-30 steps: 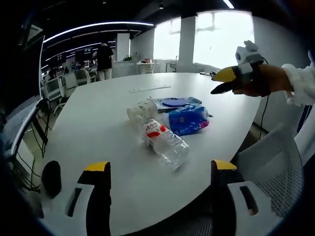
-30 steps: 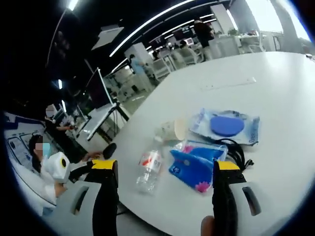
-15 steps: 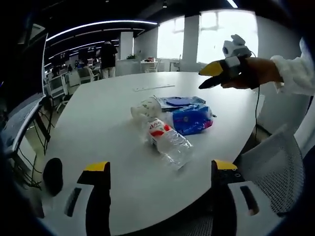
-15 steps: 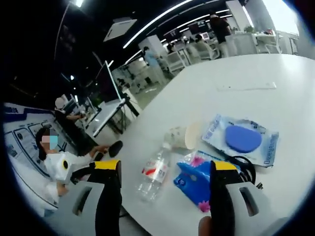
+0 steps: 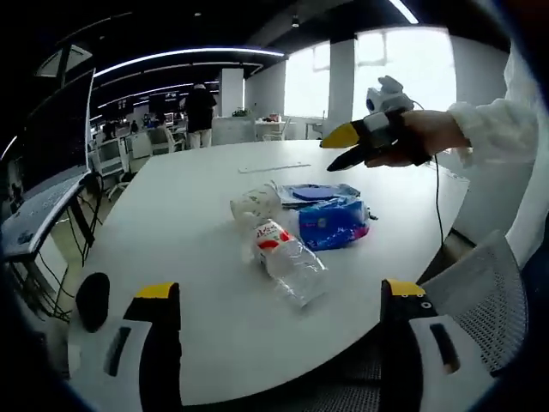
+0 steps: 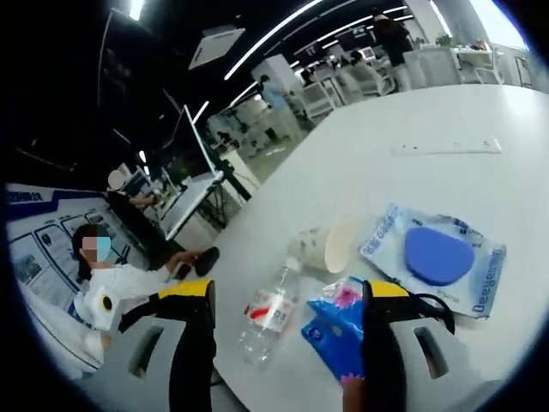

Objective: Arrange the tabletop items into an orderly group along one side of the table until the central work area is clear of visible clutter.

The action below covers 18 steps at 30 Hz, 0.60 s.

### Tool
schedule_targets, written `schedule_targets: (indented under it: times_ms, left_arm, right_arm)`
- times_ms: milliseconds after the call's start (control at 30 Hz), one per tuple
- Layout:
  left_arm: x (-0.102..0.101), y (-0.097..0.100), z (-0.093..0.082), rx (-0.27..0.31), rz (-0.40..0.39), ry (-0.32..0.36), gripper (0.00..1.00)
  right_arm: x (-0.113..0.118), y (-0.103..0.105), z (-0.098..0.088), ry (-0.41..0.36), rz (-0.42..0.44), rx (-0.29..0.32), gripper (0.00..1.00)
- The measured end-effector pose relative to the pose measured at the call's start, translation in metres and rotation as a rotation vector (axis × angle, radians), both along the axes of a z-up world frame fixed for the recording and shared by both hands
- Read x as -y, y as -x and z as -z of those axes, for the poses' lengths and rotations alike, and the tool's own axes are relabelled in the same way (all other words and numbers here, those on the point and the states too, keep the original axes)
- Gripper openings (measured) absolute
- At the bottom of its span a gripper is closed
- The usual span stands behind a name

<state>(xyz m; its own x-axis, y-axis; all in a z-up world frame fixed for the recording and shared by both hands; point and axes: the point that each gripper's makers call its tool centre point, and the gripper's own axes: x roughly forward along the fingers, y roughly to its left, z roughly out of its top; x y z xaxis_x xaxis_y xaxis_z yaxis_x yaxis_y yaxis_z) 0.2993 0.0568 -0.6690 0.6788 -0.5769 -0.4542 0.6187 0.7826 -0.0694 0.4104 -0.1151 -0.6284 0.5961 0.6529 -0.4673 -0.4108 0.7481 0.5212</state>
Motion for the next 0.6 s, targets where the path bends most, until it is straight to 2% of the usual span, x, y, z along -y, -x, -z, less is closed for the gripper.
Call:
schedule_targets:
  times_ms: [167, 200, 267, 433, 500, 600]
  left_arm:
    - [-0.003, 0.000, 0.011, -0.039, -0.007, -0.028, 1.00]
    - [-0.005, 0.002, 0.019, -0.058, -0.001, -0.069, 0.99]
    - [-0.005, 0.003, 0.019, -0.057, 0.002, -0.068, 0.99]
    - [-0.008, 0.000, 0.014, -0.028, -0.007, -0.061, 0.93]
    - [-0.010, 0.002, 0.022, -0.061, -0.003, -0.094, 0.91]
    - [-0.011, 0.003, 0.025, -0.066, 0.002, -0.110, 0.89]
  right_arm:
    - [-0.006, -0.008, -0.006, -0.008, -0.027, 0.012, 0.68]
    - [-0.008, -0.011, -0.009, -0.012, -0.041, 0.017, 0.68]
    - [-0.011, -0.017, -0.010, -0.016, -0.060, 0.023, 0.68]
    - [-0.020, -0.027, -0.001, 0.012, -0.134, 0.026, 0.66]
    - [-0.024, -0.032, 0.002, 0.012, -0.156, 0.015, 0.65]
    - [-0.029, -0.037, 0.011, 0.013, -0.189, -0.018, 0.60]
